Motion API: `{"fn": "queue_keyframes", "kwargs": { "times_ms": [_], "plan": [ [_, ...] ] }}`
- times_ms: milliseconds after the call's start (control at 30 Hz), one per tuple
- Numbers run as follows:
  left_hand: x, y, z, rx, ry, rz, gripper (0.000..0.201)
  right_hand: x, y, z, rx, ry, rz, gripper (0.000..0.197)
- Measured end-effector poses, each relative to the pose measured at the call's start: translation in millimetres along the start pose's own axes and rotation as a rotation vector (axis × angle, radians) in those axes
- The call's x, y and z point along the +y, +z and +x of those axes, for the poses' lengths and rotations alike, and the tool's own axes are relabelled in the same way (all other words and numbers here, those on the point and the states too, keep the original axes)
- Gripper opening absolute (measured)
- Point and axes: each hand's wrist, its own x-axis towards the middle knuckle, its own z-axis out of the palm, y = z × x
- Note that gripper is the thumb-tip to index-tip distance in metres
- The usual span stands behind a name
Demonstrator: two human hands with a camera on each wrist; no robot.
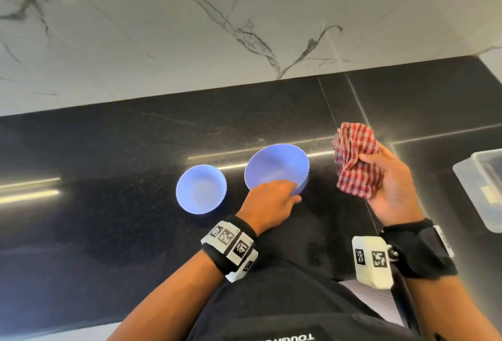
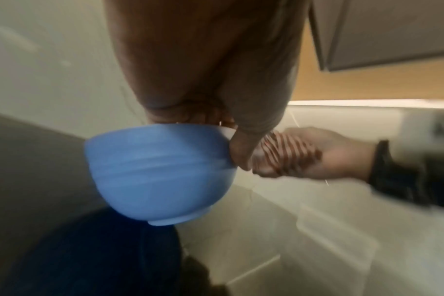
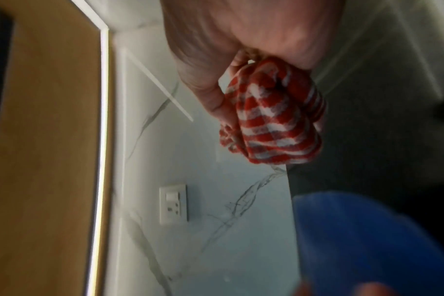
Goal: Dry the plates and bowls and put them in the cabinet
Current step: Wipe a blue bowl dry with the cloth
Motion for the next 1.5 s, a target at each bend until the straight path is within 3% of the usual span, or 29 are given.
{"fn": "queue_keyframes", "kwargs": {
  "times_ms": [33, 100, 233, 333, 467, 600, 767, 900, 1000, 1067, 1133, 1200, 1400, 1500],
  "plan": [
    [-2, -6, 1, 0.021, -0.034, -0.147, 0.023, -1, 2, -1, 0.026, -0.06, -0.087, 0.045],
    [-9, -15, 3, 0.098, -0.08, -0.393, 0.035, -4, 11, -7, 0.049, -0.248, -0.329, 0.041],
    [-20, -24, 4, 0.212, -0.164, -0.764, 0.04, 0, 29, -17, -0.137, -0.611, -0.85, 0.04],
    [-26, -29, 0, 0.194, -0.182, -0.93, 0.021, 14, 40, -16, -0.264, -0.727, -0.884, 0.038],
    [-35, -30, -5, 0.108, -0.118, -1.045, 0.026, 31, 59, -12, -0.419, -0.83, -0.941, 0.038],
    [-43, -29, -9, 0.12, -0.062, -1.116, 0.029, 46, 71, -2, -0.534, -0.925, -1.158, 0.043],
    [-45, -26, -14, 0.121, -0.075, -1.231, 0.032, 64, 89, 10, -0.677, -0.844, -1.375, 0.05],
    [-46, -24, -16, 0.14, -0.106, -1.374, 0.029, 68, 105, 25, -0.619, -0.818, -1.263, 0.043],
    [-50, -22, -19, 0.131, -0.126, -1.379, 0.034, 66, 118, 37, -0.456, -0.61, -1.054, 0.027],
    [-53, -19, -22, 0.129, -0.133, -1.373, 0.038, 62, 122, 48, -0.409, -0.388, -0.844, 0.012],
    [-54, -16, -26, 0.121, -0.135, -1.343, 0.04, 59, 121, 58, -0.41, -0.132, -0.636, 0.015],
    [-54, -16, -30, 0.1, -0.146, -1.309, 0.042, 58, 113, 60, -0.392, -0.025, -0.597, 0.023],
    [-49, -31, -23, 0.001, -0.149, -1.247, 0.056, 67, 105, 46, -0.384, -0.117, -0.532, 0.025],
    [-42, -42, -10, -0.034, -0.189, -1.252, 0.049, 81, 104, 41, -0.404, -0.194, -0.607, 0.023]
  ]
}}
